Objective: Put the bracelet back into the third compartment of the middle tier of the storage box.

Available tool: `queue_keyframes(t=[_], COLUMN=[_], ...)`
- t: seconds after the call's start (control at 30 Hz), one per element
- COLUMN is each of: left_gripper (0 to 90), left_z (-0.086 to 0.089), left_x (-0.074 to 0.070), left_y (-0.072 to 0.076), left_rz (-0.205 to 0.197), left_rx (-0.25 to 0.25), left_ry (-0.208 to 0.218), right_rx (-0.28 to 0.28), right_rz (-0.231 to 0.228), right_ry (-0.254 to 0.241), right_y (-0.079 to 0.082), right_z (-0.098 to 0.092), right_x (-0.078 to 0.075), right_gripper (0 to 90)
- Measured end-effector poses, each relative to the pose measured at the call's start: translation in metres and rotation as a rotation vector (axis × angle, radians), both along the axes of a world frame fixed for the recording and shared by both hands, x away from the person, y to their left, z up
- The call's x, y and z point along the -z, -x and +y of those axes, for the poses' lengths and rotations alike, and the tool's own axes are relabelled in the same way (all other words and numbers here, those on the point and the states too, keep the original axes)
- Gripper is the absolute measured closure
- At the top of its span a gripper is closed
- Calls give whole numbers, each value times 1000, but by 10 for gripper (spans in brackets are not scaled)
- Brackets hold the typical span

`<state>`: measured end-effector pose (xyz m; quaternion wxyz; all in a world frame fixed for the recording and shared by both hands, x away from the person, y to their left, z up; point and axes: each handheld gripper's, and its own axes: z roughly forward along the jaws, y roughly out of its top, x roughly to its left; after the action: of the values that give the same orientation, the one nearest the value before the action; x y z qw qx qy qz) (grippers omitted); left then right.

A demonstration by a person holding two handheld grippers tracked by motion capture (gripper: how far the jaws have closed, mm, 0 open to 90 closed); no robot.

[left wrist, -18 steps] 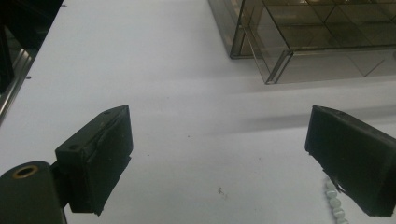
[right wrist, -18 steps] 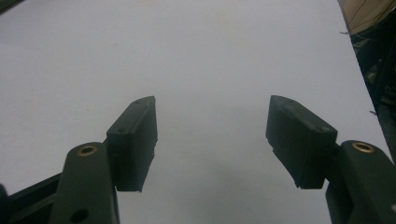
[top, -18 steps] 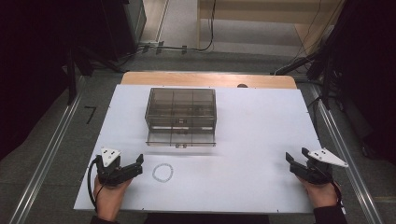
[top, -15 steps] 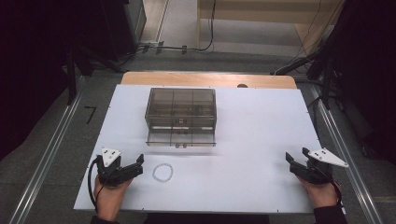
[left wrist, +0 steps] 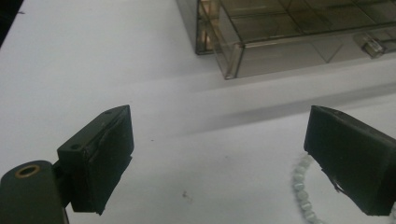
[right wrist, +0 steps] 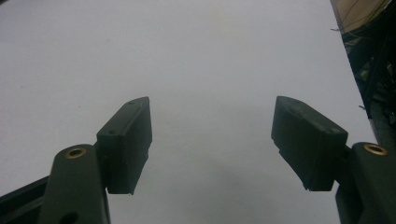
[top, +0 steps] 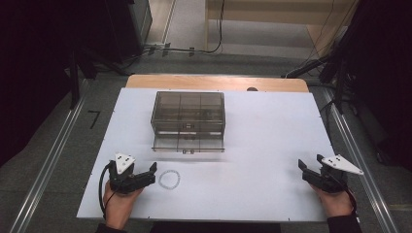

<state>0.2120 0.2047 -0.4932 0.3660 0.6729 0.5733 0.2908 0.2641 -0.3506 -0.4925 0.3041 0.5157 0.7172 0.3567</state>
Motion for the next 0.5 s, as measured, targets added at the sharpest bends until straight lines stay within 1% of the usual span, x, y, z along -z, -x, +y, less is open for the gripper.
queue_keyframes(t=[0.17,0.3,0.5], left_gripper=[85,85,93], left_z=[-5,-9,-10], left_x=[1,2,2], left_y=[-1,-1,-1], left_rz=[14,19,20], left_rx=[12,19,17], left_ry=[-8,-16,-13], right_rx=[2,0,-3], right_rz=[0,-9,-6], right_ry=[4,8,9], right_y=[0,0,1], right_z=[0,1,3], right_x=[0,0,0], right_gripper=[273,273,273])
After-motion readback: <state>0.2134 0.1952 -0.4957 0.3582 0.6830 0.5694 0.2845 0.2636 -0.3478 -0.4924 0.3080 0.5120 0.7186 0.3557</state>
